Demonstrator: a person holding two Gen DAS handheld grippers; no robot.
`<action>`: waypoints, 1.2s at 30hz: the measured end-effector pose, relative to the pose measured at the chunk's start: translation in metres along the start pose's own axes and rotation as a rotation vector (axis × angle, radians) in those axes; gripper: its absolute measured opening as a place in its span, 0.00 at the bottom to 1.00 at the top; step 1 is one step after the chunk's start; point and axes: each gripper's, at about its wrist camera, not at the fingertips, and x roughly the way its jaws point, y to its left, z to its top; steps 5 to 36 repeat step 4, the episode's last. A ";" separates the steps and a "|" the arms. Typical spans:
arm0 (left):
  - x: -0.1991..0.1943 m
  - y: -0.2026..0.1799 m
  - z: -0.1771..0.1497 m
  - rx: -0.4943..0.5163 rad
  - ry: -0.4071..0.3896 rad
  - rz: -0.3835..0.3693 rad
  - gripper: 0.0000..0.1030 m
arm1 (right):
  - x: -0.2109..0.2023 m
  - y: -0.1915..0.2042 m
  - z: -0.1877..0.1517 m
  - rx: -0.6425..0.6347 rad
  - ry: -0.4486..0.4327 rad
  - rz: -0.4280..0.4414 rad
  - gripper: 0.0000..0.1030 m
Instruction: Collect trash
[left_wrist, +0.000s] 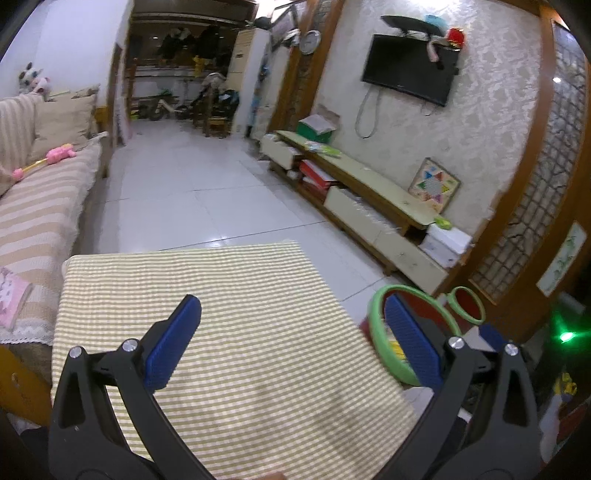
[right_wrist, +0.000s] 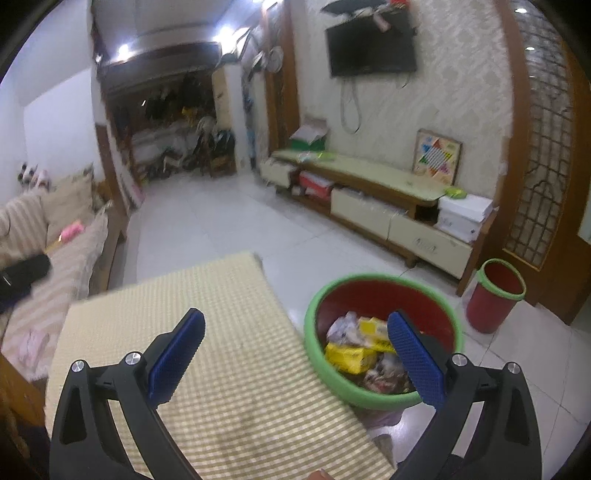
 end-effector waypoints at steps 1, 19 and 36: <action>0.001 0.004 -0.002 -0.007 0.004 0.027 0.95 | 0.014 0.006 -0.007 -0.027 0.029 0.012 0.93; 0.003 0.020 -0.009 -0.018 0.017 0.107 0.95 | 0.060 0.027 -0.028 -0.087 0.125 0.058 0.93; 0.003 0.020 -0.009 -0.018 0.017 0.107 0.95 | 0.060 0.027 -0.028 -0.087 0.125 0.058 0.93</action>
